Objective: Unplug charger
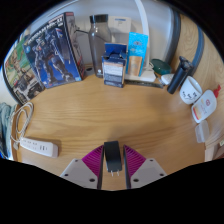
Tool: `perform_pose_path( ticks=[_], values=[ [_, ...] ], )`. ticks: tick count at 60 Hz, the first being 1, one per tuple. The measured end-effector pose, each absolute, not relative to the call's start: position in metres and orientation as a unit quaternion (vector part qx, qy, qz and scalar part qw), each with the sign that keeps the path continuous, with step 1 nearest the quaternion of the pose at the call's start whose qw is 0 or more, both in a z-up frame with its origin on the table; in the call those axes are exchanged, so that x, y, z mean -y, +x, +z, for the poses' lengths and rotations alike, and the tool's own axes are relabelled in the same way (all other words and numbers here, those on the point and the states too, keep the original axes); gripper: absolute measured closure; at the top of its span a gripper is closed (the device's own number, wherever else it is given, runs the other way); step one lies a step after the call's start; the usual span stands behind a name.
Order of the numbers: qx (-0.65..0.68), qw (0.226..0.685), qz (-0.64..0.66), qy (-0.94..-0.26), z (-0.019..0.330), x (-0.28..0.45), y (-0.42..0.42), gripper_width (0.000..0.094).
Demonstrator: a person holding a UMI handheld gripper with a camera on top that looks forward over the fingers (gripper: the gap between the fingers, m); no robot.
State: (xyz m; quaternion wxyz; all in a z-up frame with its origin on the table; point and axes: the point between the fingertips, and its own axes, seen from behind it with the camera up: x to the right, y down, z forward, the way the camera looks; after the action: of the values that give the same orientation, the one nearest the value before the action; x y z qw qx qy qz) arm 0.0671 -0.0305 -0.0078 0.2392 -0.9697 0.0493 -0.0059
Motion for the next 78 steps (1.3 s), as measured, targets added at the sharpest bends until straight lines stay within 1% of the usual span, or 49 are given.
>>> perform_pose_path(
  ticks=[2, 3, 5, 6, 7, 8, 10, 12, 15, 17, 19, 22, 25, 31, 38, 42, 47, 50, 55, 60, 78],
  values=[
    [-0.053, 0.242, -0.007, -0.969, -0.004, 0.027, 0.065, 0.0589],
    [-0.054, 0.248, -0.005, -0.967, 0.0, 0.027, 0.066, 0.0559],
    [-0.058, 0.255, -0.006, -0.965, 0.008, 0.026, 0.066, 0.049],
    [-0.06, 0.256, -0.008, -0.965, 0.011, 0.023, 0.065, 0.042],
    [-0.061, 0.261, -0.01, -0.963, 0.016, 0.022, 0.065, 0.0454],
    [-0.061, 0.266, -0.013, -0.962, 0.022, 0.021, 0.066, 0.0447],
    [-0.061, 0.28, -0.014, -0.958, 0.036, 0.018, 0.064, 0.0423],
    [-0.062, 0.296, -0.015, -0.953, 0.047, 0.016, 0.064, 0.0369],
    [-0.064, 0.321, -0.014, -0.945, 0.076, 0.014, 0.059, 0.0308],
    [-0.067, 0.34, -0.012, -0.938, 0.099, 0.013, 0.054, 0.0256],
    [-0.071, 0.358, -0.01, -0.931, 0.114, 0.011, 0.05, 0.0198],
    [-0.076, 0.389, -0.006, -0.918, 0.149, 0.014, 0.043, 0.0151],
    [-0.081, 0.42, -0.006, -0.904, 0.181, 0.017, 0.035, 0.0135],
    [-0.088, 0.476, -0.001, -0.875, 0.232, 0.041, 0.019, 0.0141],
    [-0.084, 0.522, 0.005, -0.849, 0.26, 0.081, 0.0, 0.0139],
    [-0.079, 0.537, 0.005, -0.84, 0.262, 0.102, -0.008, 0.0136],
    [-0.065, 0.528, 0.011, -0.847, 0.253, 0.135, -0.02, 0.0129],
    [-0.055, 0.519, 0.014, -0.853, 0.241, 0.154, -0.021, 0.0127],
    [-0.041, 0.519, 0.015, -0.853, 0.233, 0.183, -0.021, 0.0124],
    [-0.03, 0.513, 0.026, -0.857, 0.232, 0.212, -0.027, 0.0123],
    [0.0, 0.532, 0.021, -0.847, 0.237, 0.296, -0.016, 0.0125]
  ],
)
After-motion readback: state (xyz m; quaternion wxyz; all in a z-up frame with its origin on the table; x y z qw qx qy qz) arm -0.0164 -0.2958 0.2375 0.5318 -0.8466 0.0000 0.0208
